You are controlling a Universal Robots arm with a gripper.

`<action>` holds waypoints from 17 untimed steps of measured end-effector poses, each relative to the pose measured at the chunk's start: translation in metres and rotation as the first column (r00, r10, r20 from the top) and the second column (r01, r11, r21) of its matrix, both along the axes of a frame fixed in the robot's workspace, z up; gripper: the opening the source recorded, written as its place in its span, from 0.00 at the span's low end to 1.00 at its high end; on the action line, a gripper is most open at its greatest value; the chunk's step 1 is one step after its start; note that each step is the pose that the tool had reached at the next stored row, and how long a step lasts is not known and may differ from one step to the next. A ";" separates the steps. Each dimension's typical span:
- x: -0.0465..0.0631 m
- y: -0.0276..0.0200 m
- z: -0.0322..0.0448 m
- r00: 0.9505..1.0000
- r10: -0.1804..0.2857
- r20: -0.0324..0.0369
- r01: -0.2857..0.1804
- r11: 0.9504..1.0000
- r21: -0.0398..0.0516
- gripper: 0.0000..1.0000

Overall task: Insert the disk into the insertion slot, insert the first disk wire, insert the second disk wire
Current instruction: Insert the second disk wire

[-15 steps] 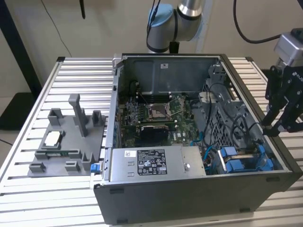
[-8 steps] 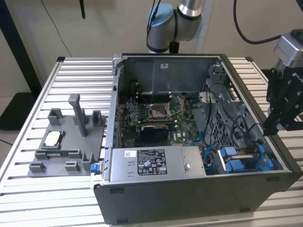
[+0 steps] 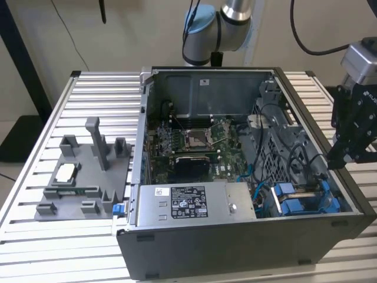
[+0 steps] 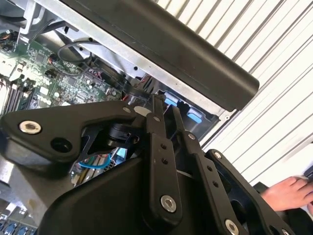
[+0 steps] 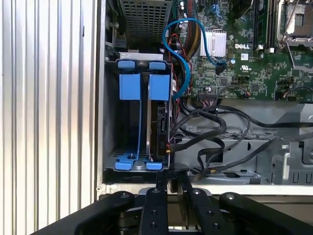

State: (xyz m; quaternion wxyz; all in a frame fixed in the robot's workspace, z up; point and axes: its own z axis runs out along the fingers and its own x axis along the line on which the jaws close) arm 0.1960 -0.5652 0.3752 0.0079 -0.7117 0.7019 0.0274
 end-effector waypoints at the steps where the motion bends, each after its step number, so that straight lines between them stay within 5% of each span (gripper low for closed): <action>1: 0.000 0.0000 -0.0004 1.000 0.000 0.000 0.000 1.000 0.000 0.24; 17: 0.000 0.0000 -0.0061 1.000 0.000 0.000 0.000 1.000 0.011 0.21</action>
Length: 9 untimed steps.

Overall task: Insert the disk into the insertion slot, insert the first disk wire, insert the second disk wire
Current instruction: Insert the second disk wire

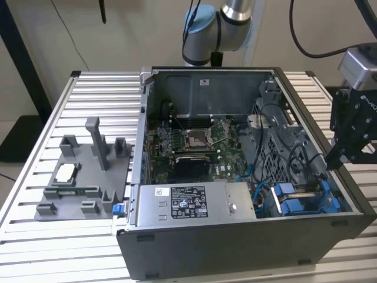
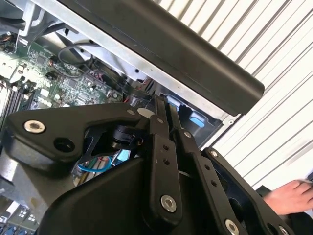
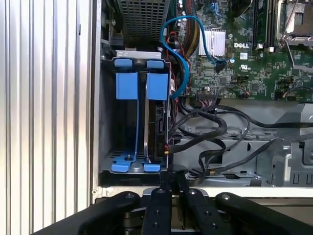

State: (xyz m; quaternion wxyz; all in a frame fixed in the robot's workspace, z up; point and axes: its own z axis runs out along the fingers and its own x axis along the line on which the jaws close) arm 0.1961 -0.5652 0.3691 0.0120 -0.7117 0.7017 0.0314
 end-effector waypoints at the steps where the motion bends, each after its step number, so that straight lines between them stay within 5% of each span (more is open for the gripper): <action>1: 0.000 0.0000 -0.0001 1.000 0.000 0.000 0.000 1.000 0.000 0.16; 9: 0.000 0.0000 -0.0001 1.000 0.000 0.000 0.000 1.000 0.000 0.16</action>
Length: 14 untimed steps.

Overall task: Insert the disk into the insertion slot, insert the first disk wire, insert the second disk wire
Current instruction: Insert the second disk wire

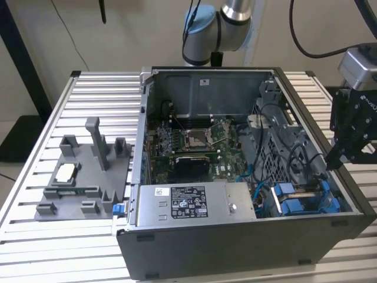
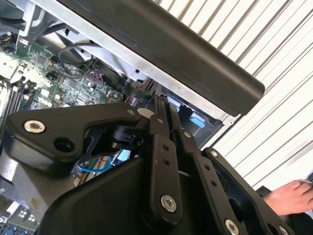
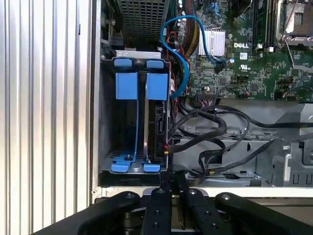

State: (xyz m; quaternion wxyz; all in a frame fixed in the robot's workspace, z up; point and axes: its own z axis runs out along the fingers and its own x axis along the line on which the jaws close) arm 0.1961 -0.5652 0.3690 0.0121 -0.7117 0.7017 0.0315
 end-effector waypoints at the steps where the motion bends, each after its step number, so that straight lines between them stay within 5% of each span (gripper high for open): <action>1: 0.000 0.0000 0.0000 1.000 0.000 0.000 0.000 1.000 0.000 0.16; 7: -0.008 0.0000 0.0026 1.000 0.000 0.000 0.000 1.000 0.000 0.16; 14: -0.027 0.0005 0.0148 1.000 -0.004 0.000 0.004 1.000 0.001 0.16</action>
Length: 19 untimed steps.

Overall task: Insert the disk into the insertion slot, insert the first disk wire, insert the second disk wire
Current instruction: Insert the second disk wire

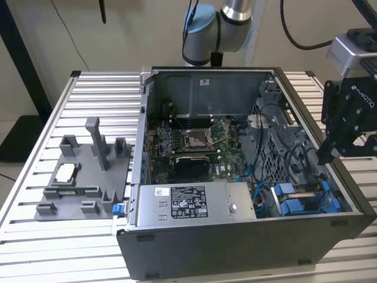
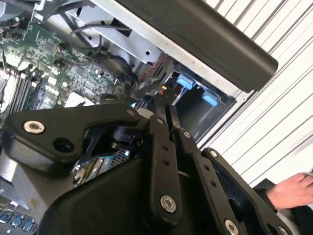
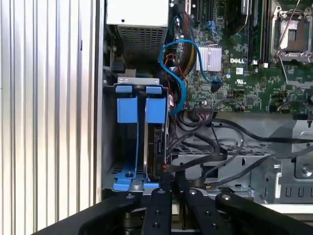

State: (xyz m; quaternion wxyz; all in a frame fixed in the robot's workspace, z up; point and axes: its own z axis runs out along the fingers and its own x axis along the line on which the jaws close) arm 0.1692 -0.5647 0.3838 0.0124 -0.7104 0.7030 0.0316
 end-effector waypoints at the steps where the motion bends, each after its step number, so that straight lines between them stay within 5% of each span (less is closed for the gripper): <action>1: -0.002 0.0003 0.0021 1.000 -0.001 0.000 0.001 1.000 0.000 0.16; 10: -0.024 0.0043 0.0135 1.000 -0.005 0.000 0.005 1.000 0.001 0.16; 19: -0.044 0.0055 0.0130 1.000 -0.006 0.008 0.006 1.000 0.001 0.16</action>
